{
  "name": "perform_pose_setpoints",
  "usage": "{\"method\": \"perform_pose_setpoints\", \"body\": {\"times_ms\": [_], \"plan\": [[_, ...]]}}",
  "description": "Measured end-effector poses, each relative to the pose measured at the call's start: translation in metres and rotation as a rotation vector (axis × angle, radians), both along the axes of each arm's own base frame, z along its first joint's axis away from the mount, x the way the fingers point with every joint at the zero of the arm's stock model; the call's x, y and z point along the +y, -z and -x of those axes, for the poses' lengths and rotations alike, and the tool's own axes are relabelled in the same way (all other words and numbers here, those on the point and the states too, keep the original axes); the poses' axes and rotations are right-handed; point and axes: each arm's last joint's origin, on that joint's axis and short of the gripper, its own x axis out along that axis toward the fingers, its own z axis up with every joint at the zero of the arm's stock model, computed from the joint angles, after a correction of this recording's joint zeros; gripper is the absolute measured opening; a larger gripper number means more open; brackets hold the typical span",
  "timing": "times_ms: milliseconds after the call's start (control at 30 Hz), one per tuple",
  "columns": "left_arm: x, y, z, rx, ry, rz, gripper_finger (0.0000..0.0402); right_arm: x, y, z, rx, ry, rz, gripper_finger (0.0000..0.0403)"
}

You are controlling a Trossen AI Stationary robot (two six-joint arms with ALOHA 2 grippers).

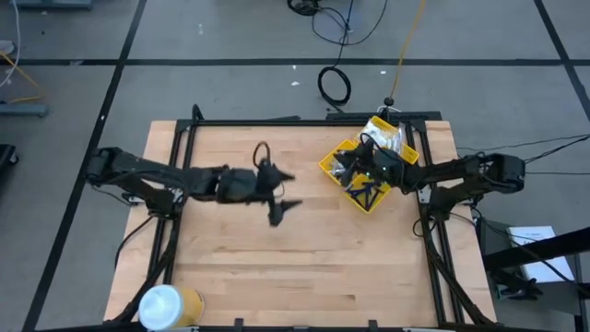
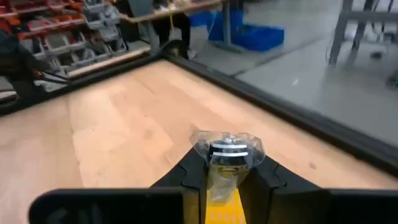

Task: Pick & Place Travel size toiletries
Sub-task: Put the nail cutter into the bottom left yellow bin, then return to Home Position

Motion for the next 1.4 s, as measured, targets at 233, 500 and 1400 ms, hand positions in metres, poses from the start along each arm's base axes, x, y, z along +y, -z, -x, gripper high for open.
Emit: {"method": "perform_pose_setpoints", "body": {"times_ms": [233, 500, 1400], "plan": [[-0.005, 0.0, 0.026, -0.006, -0.012, -0.077, 0.0349, -0.01, 0.017, 0.01, 0.128, 0.106, -0.067, 0.0047], [0.008, 0.019, 0.08, -0.047, -0.182, -0.048, 0.0349, -0.013, 0.031, 0.025, 0.144, 0.179, -0.127, 0.0102], [0.017, 0.048, 0.17, -0.077, -0.117, -0.041, 0.0349, 0.041, -0.069, 0.08, -0.271, -0.708, -0.023, 0.0356]]}}
